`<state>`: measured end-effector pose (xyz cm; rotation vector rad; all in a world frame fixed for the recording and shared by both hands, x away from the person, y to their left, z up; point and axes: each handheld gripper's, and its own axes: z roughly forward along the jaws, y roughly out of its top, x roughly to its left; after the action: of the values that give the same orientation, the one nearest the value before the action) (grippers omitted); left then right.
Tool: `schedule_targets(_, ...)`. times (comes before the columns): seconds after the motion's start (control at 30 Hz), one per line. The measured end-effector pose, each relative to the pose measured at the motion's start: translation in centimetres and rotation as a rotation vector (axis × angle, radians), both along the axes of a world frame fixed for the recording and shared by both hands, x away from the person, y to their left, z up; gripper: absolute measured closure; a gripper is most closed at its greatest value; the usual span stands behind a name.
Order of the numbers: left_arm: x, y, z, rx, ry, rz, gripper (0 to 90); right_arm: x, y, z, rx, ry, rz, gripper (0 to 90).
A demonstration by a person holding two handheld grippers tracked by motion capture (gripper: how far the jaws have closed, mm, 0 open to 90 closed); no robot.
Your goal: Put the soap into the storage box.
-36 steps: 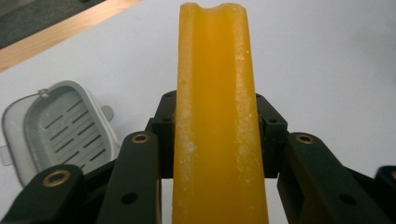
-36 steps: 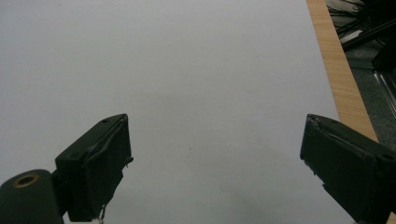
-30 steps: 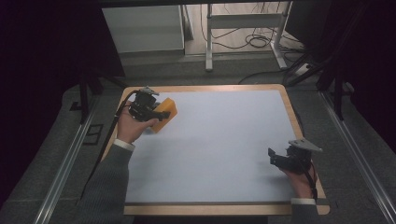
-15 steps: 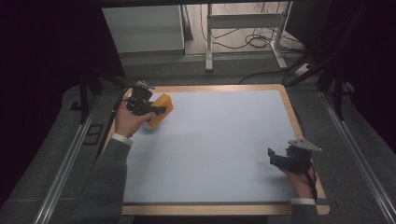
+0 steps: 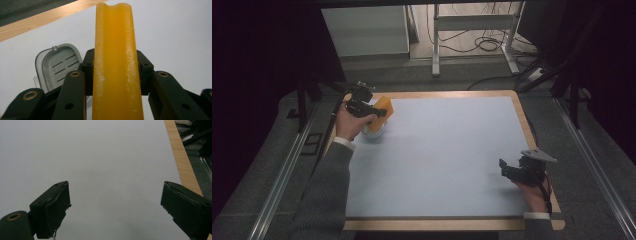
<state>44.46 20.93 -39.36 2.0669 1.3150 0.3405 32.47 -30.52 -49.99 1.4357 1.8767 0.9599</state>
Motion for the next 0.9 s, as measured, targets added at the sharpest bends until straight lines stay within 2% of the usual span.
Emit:
schedule_targets(0.47, 2.2, 1.1, -1.6, -0.017, 0.039, 0.074, 61.3, 0.0, -0.1, 0.0, 0.0, -0.001, -0.007, 8.9)
schedule_targets(0.7, 3.0, 1.7, -2.5, -0.029, 0.049, 0.114, 61.3, 0.0, -0.2, 0.0, 0.0, -0.001, -0.009, 8.8)
schedule_targets(0.8, 3.3, 2.0, -2.9, -0.042, 0.066, 0.121, 61.3, 0.0, -0.2, -0.1, 0.001, -0.001, -0.01, 8.8)
schedule_targets(0.9, 3.4, 2.4, -3.3, -0.036, 0.073, 0.137, 61.3, 0.0, -0.2, -0.1, 0.0, -0.001, -0.01, 8.8)
